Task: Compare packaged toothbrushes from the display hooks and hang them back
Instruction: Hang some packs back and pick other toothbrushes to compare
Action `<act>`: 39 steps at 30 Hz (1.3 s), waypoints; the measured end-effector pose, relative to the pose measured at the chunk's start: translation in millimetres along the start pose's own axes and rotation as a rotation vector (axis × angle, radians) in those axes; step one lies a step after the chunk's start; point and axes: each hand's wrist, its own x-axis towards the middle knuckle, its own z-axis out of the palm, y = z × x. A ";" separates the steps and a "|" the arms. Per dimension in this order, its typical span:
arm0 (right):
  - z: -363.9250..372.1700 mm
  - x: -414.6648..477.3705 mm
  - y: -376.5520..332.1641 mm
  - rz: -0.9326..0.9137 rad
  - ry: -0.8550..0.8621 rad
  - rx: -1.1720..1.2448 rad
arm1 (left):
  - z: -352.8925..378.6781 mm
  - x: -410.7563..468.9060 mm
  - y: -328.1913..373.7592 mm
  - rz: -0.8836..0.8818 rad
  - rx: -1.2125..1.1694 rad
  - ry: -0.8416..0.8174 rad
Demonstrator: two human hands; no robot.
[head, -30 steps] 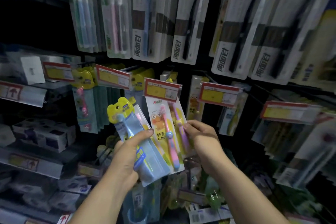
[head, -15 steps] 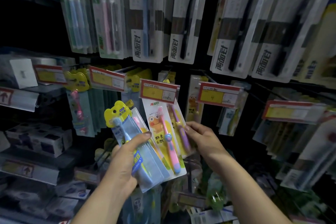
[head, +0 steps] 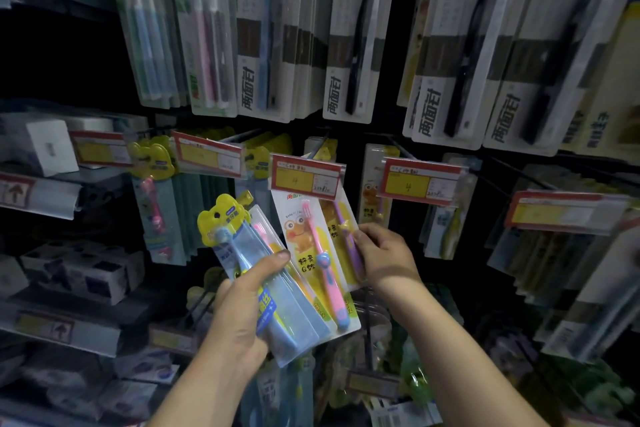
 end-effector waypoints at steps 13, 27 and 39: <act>61.8 41.4 15.5 0.177 0.151 0.170 | -12.0 -1.2 0.7 -0.014 0.025 -0.058; -18.8 -23.1 -24.0 -0.042 -0.671 0.237 | 0.2 1.6 -8.1 0.046 0.072 0.044; -76.5 -48.7 18.5 -0.183 -0.205 0.164 | 7.6 -3.7 -21.7 0.115 0.244 0.014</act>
